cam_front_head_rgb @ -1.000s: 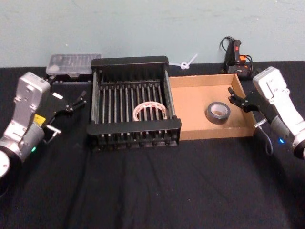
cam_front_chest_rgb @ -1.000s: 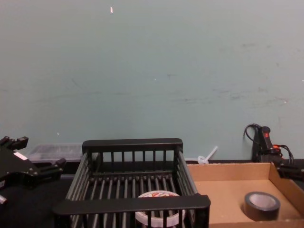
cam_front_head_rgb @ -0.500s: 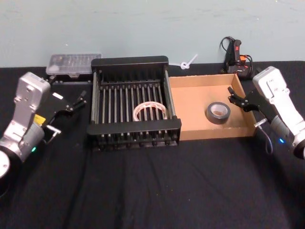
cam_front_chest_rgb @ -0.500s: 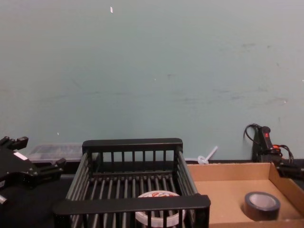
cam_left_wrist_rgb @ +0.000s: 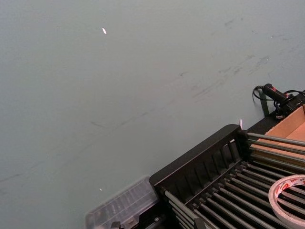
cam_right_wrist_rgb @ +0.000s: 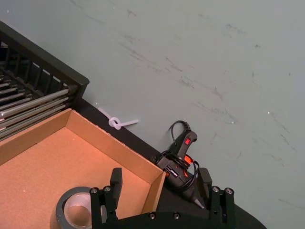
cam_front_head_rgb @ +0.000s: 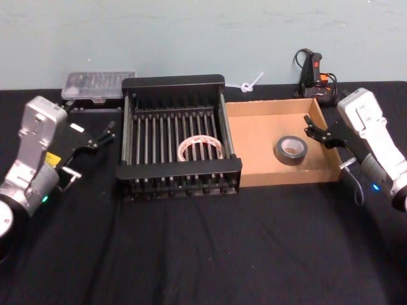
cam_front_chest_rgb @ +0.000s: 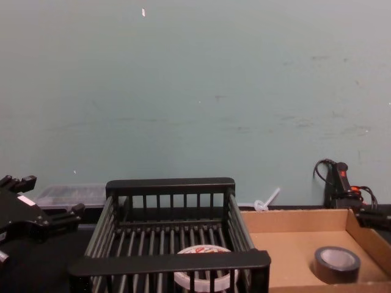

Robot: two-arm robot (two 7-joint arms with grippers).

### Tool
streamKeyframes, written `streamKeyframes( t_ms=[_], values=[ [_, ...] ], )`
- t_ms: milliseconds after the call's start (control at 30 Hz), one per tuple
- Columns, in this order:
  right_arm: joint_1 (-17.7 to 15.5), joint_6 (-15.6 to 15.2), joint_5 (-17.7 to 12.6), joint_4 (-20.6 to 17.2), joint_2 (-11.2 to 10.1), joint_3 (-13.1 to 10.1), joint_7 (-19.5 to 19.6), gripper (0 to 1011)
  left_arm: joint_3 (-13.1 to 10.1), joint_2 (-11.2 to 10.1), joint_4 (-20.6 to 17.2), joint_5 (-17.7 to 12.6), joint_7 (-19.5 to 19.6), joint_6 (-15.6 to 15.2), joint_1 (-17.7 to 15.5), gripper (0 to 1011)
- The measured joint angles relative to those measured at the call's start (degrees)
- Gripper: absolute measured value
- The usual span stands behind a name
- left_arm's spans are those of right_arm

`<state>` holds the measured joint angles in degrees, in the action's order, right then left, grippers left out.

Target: Pick up the white tape and place it into the black box , Pick up the silver tape and place it into the brown box.

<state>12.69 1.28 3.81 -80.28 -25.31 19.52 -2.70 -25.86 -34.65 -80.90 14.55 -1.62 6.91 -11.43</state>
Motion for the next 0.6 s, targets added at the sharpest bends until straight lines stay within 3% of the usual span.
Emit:
streamKeyframes(
  t_ms=[600],
  values=[
    [0.0, 0.0, 0.0, 0.0, 0.0, 0.0, 0.0, 1002, 0.0, 0.0, 0.0, 0.0, 0.0, 0.0, 0.0, 1001]
  ],
)
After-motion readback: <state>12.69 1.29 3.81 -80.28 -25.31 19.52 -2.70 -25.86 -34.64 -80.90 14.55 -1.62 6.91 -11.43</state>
